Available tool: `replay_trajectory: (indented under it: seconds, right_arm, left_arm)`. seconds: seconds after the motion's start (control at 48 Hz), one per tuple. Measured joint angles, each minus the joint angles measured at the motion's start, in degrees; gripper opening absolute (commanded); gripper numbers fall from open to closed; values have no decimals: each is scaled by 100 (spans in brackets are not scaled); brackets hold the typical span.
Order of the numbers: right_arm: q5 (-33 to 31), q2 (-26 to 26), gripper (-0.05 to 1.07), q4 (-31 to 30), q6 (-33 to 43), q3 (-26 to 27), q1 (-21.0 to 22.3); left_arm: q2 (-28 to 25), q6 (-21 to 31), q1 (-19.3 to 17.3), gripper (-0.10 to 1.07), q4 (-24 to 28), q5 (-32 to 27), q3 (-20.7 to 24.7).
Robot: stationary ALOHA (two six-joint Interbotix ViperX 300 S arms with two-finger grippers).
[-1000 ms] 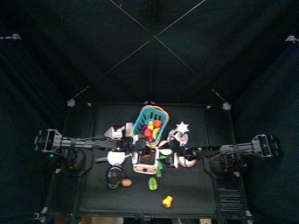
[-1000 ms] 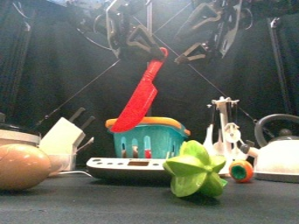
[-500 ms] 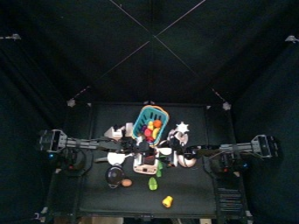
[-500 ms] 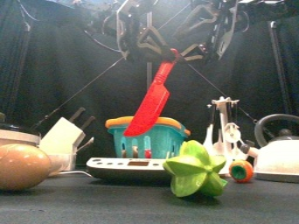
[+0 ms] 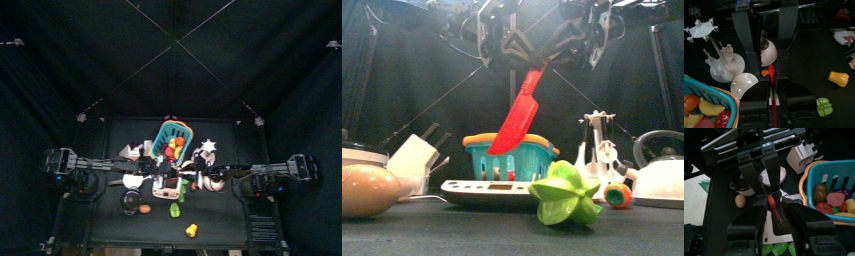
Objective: Grab knife
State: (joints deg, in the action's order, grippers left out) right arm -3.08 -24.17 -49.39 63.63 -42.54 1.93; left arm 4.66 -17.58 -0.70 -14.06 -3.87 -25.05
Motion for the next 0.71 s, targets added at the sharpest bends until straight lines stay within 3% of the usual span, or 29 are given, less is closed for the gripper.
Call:
replay_trajectory:
  seconds: [0.271, 0.583, 0.708]
  right_arm:
    - [0, 0, 56, 9, 9, 0, 18]
    - [-9, -9, 28, 0, -18, 0, 35]
    - [-9, -9, 24, 9, -9, 0, 44]
  left_arm:
    - [-9, 0, -9, 48, 0, 97, 0]
    - [-9, 0, -9, 50, 0, 105, -9]
    - [0, 0, -9, 53, 0, 114, -9]
